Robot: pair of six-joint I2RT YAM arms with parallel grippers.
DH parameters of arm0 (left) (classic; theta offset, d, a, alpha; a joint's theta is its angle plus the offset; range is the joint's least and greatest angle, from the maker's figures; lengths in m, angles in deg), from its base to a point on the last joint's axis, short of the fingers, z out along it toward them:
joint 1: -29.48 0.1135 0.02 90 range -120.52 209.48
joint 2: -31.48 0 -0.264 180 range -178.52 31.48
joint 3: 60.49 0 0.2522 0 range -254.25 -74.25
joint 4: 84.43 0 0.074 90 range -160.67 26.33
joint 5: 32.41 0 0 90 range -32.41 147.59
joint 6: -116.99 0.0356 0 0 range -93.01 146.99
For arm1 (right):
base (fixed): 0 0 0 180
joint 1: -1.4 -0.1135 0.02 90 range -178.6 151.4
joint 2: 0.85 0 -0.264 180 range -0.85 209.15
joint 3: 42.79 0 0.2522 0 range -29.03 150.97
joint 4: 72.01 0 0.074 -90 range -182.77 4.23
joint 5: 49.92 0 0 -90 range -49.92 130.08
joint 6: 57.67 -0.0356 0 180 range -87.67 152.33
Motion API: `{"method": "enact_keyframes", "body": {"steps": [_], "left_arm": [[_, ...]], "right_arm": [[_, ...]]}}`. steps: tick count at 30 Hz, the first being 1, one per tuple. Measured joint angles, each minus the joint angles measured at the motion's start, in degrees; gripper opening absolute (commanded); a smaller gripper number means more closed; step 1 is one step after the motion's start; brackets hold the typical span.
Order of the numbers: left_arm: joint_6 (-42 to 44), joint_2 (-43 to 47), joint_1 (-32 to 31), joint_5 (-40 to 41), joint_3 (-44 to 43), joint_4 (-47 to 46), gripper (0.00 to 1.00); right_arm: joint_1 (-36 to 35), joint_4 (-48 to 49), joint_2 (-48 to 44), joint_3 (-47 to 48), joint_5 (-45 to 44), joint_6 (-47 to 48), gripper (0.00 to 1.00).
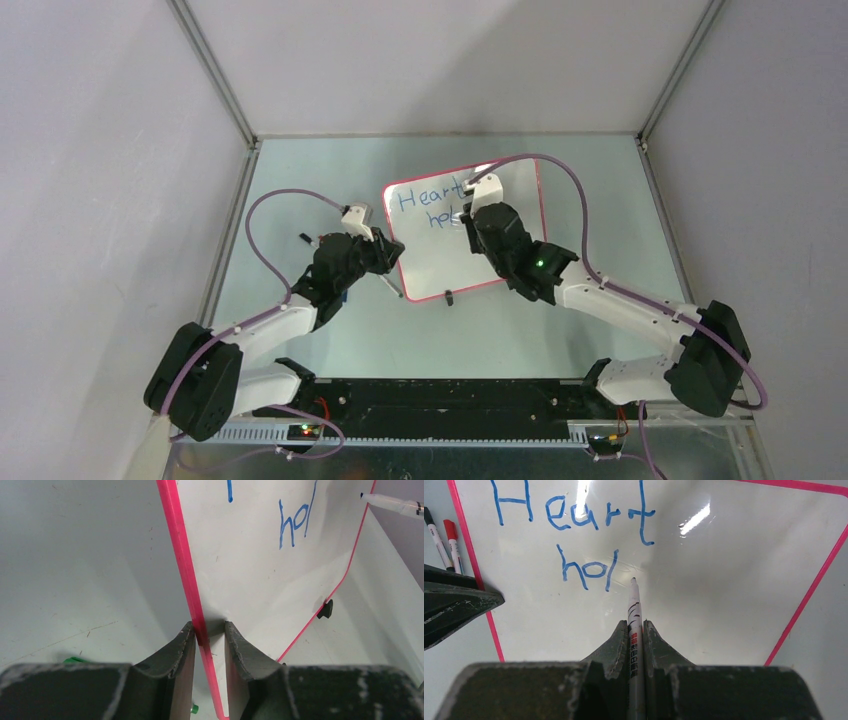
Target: Write a sentence on the whiteboard
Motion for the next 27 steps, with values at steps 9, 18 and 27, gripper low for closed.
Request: {"method": "enact_keyframes", "body": {"steps": [9,18,27], "left_arm": [[0.44,0.52,-0.15,0.13,0.0,0.55,0.29],[1.09,0.81,-0.31,1.03,0.0,1.57,0.31],[1.51,0.28,-0.42,0.96,-0.68,3.08,0.34]], "right_arm": [[-1.36,1.46,0.26,-0.31,-0.87,-0.24,0.0],[-0.31,1.36,0.26,-0.31,0.98,-1.16,0.0],[2.73,-1.09,1.75,-0.15,4.39,-2.82,0.0]]}}
